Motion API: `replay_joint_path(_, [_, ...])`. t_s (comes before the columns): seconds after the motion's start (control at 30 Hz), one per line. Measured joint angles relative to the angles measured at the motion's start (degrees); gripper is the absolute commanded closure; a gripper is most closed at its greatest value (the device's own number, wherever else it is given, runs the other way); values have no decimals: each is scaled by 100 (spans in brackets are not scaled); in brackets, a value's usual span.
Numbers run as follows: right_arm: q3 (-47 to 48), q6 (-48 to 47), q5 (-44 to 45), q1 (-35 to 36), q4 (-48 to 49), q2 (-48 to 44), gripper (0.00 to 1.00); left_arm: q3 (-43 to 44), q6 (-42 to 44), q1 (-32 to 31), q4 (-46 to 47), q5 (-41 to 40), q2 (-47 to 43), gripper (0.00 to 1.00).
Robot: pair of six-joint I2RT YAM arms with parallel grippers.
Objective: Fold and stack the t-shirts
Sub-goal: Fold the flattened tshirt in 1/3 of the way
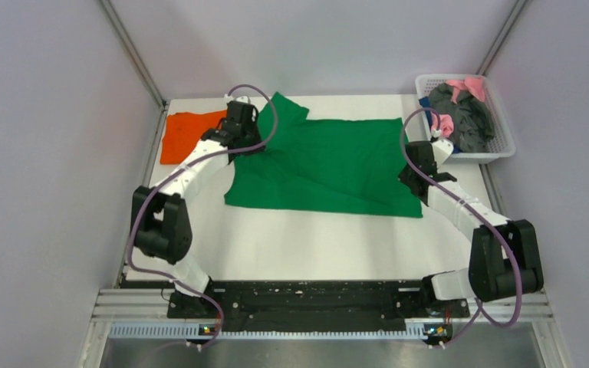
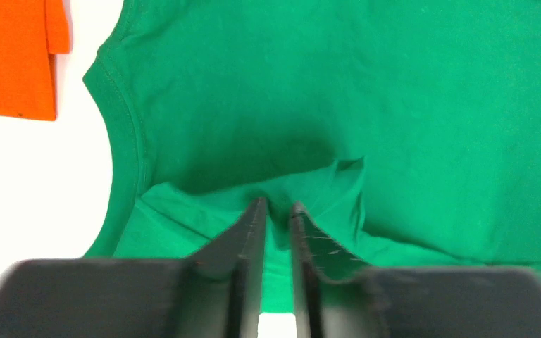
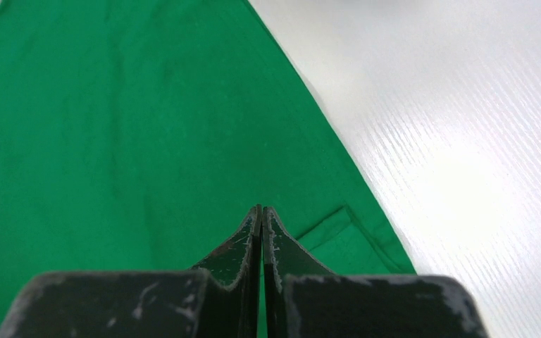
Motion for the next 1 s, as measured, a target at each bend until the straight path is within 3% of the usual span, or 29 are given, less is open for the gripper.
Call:
replay_joint_path(0.03, [39,-4,-2,-4,17,105,98,162,22,74,-24,33,210,46])
replay_joint_path(0.07, [79,-11,0,-4,22,192,91,323,52,149,-52,44,411,21])
replay_joint_path(0.1, [131,-17,-4,-7,15,286,79,535,17,243,-140,48,660,4])
replay_joint_path(0.13, [175,-26,-11,-13,9,356,62,713,28,323,-223,37,866,2])
replay_joint_path(0.2, [258,-37,-31,-28,4,431,43,1040,-66,470,-474,-2,1217,1])
replay_joint_path(0.47, [302,-251,-264,-37,-28,382,9,1121,-199,610,-817,376,1239,1])
replay_joint_path(0.7, [-155,-369,-1047,-37,160,282,4,-74,-426,533,-398,1255,968,1])
replay_joint_path(1.0, [-498,-291,-1574,-37,560,704,5,-778,-752,531,227,1690,1154,1])
